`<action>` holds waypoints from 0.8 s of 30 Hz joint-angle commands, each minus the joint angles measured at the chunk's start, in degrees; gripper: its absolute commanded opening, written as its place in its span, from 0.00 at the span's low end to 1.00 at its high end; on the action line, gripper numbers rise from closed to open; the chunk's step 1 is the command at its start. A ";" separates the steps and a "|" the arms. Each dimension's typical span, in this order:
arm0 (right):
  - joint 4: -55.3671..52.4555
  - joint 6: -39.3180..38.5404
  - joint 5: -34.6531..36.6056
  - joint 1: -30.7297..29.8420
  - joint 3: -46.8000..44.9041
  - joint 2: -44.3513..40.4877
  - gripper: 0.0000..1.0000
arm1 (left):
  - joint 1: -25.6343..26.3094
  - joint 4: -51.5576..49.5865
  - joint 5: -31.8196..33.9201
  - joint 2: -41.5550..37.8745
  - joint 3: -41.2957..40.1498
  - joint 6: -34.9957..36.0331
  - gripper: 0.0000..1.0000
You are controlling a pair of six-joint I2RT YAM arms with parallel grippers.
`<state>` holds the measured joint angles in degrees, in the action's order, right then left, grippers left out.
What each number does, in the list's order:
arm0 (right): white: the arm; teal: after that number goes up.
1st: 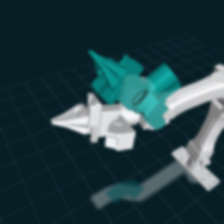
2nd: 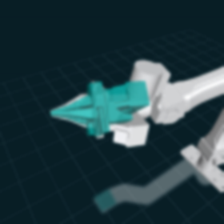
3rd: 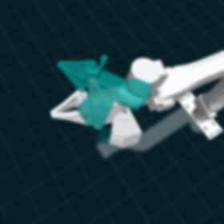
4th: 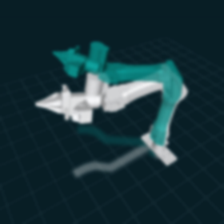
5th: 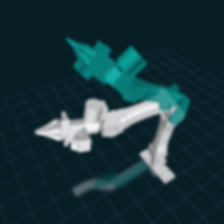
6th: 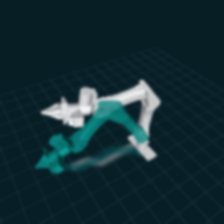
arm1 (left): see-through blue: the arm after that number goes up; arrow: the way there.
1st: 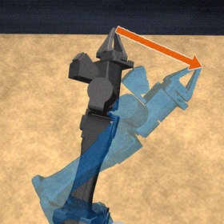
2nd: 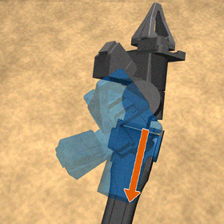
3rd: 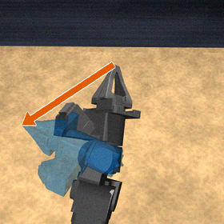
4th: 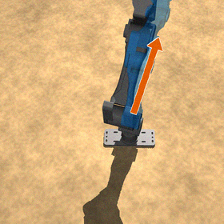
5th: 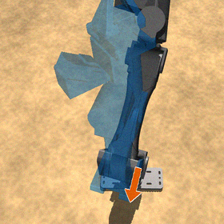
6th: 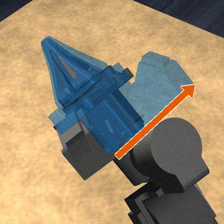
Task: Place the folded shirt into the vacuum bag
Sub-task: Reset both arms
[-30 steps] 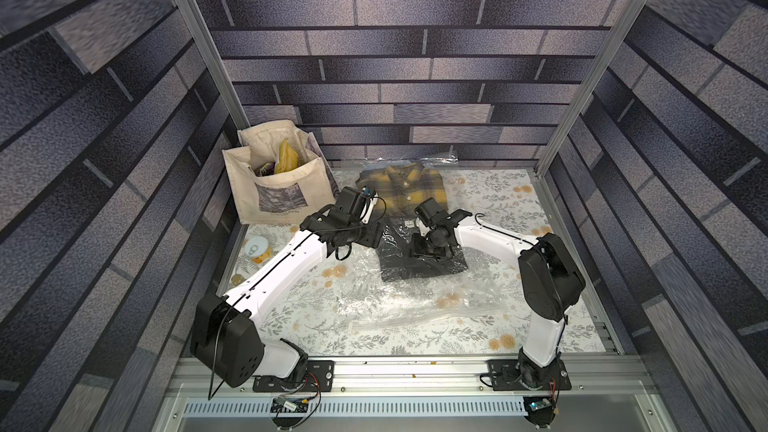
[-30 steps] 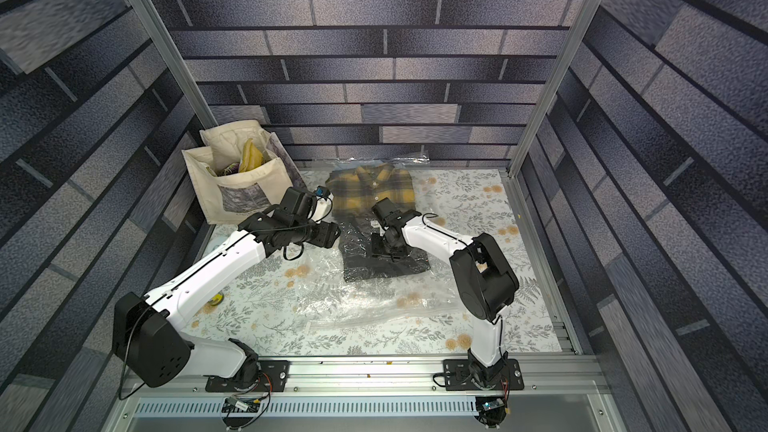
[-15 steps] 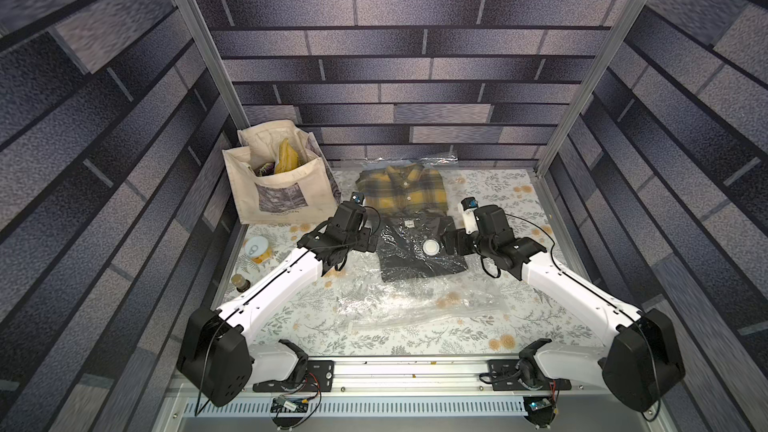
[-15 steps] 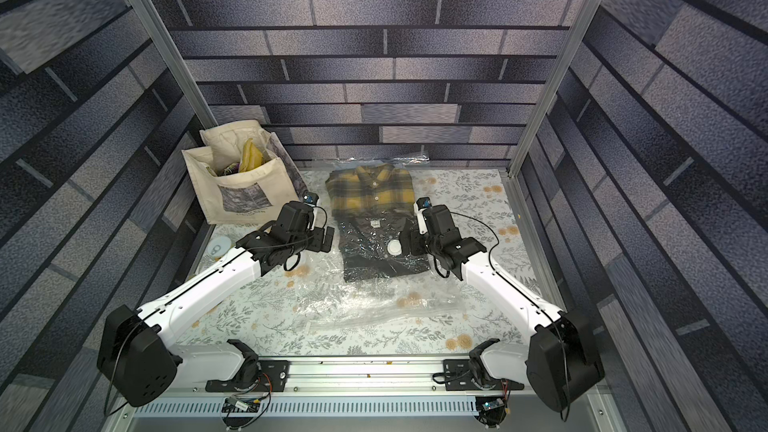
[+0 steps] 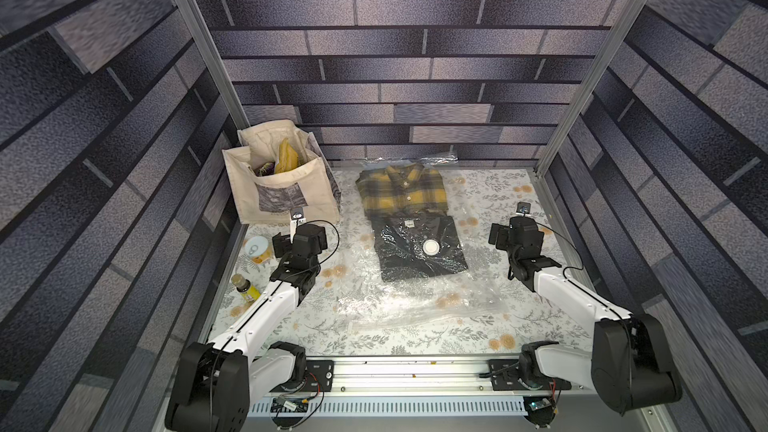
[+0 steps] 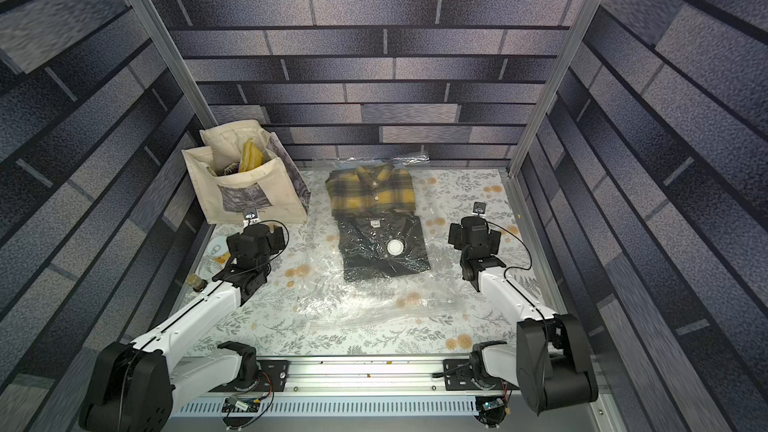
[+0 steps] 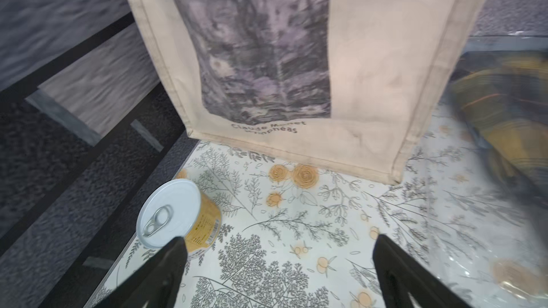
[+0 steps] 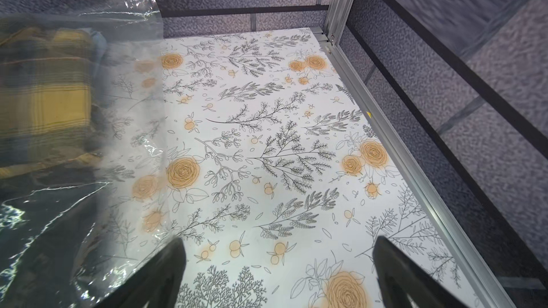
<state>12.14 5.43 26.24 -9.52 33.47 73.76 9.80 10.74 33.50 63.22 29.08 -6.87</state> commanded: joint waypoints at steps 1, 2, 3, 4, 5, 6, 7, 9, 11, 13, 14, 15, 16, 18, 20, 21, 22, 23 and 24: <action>10.89 -2.62 -2.53 1.23 -2.04 3.28 1.00 | -5.05 9.56 -1.70 1.03 -4.11 -2.39 1.00; 11.99 -3.59 -4.13 1.55 -2.25 4.07 1.00 | -6.95 12.08 -4.63 1.28 -5.54 -2.62 1.00; 13.60 -4.06 -4.62 1.81 -2.75 4.77 1.00 | -8.43 14.38 -7.61 1.65 -6.69 -3.02 1.00; 15.56 -4.32 -5.35 2.28 -3.58 5.41 1.00 | -10.32 16.94 -10.45 2.33 -7.88 -3.34 1.00; 17.46 -4.42 -7.09 2.98 -4.52 6.05 1.00 | -11.62 19.11 -13.01 3.28 -8.54 -3.20 1.00; 18.98 -4.45 -8.36 3.42 -5.17 6.53 1.00 | -12.43 20.85 -14.73 4.28 -8.85 -2.56 1.00; 20.65 -4.80 -9.07 3.65 -5.82 7.04 1.00 | -13.05 22.84 -16.81 5.63 -8.99 -1.89 1.00; 23.25 -6.51 -11.16 3.70 -6.64 8.30 1.00 | -13.88 26.75 -21.16 8.37 -9.01 -0.84 1.00; 26.97 -7.67 -14.77 3.68 -7.76 9.74 1.00 | -14.05 31.29 -25.23 11.82 -8.97 0.15 1.00; 29.19 -8.31 -16.91 3.68 -8.49 10.85 1.00 | -13.76 32.82 -27.69 14.73 -8.16 2.43 1.00; 29.10 -8.17 -16.97 3.78 -8.47 10.73 1.00 | -13.52 34.20 -28.28 15.90 -8.26 2.83 1.00; 29.70 -8.11 -17.17 3.90 -8.73 10.92 1.00 | -13.42 35.53 -28.89 17.03 -8.41 3.20 1.00; 30.70 -7.95 -16.82 4.05 -9.02 11.14 1.00 | -12.89 36.72 -28.84 18.10 -8.56 3.80 1.00; 32.28 -7.52 -16.28 4.15 -9.93 11.26 1.00 | -11.41 38.46 -28.65 20.19 -8.45 5.66 1.00; 33.98 -6.56 -15.45 4.56 -10.60 11.90 1.00 | -9.86 38.37 -27.89 22.16 -7.49 7.38 1.00; 35.90 -5.87 -14.57 4.87 -11.28 12.67 1.00 | -10.47 37.20 -28.69 21.87 -7.09 6.90 1.00; 39.37 -5.40 -13.98 5.05 -12.42 13.87 1.00 | -10.83 36.66 -28.28 22.31 -6.76 6.19 1.00; 41.04 -5.42 -13.47 5.07 -13.14 14.30 1.00 | -10.85 36.96 -27.73 23.21 -6.44 5.96 1.00; 39.32 -5.43 -13.48 5.10 -12.88 13.63 1.00 | -11.05 36.93 -27.28 24.84 -5.78 5.40 1.00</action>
<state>46.65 -0.95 11.57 -4.80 21.89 86.63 -0.78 45.76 6.22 86.02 21.12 -2.72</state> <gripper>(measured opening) 0.993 0.999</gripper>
